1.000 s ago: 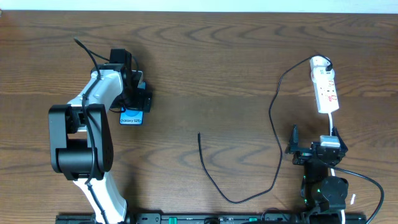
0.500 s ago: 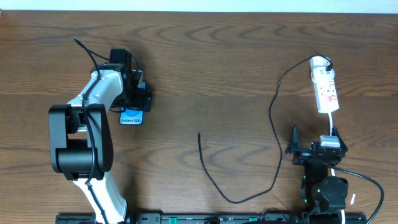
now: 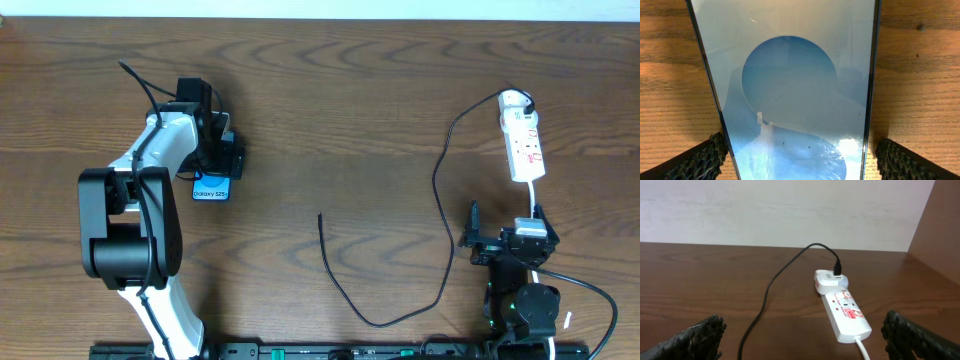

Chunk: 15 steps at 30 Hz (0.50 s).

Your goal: Plug charger to phone and switch on socket

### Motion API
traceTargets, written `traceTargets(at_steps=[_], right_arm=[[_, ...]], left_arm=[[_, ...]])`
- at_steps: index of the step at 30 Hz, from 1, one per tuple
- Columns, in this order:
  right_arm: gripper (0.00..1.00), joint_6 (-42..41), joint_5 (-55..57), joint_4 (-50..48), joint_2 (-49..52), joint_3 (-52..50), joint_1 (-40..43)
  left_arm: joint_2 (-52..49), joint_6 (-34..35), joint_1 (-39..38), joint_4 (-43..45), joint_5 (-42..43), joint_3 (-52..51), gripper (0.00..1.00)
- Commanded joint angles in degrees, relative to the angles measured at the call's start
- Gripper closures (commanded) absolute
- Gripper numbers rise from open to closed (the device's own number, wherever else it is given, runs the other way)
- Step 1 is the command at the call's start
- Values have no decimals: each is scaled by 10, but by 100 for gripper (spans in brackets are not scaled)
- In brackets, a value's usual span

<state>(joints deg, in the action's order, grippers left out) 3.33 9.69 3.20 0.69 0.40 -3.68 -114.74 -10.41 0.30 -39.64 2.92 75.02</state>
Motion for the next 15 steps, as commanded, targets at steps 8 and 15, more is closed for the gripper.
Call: traceTargets(at_steps=[8, 15], right_arm=[[1, -7, 2, 2, -4, -1, -4], [1, -7, 2, 2, -4, -1, -4]], left_arm=[[-10, -3, 0, -2, -14, 0, 2], [-10, -3, 0, 1, -15, 0, 2]])
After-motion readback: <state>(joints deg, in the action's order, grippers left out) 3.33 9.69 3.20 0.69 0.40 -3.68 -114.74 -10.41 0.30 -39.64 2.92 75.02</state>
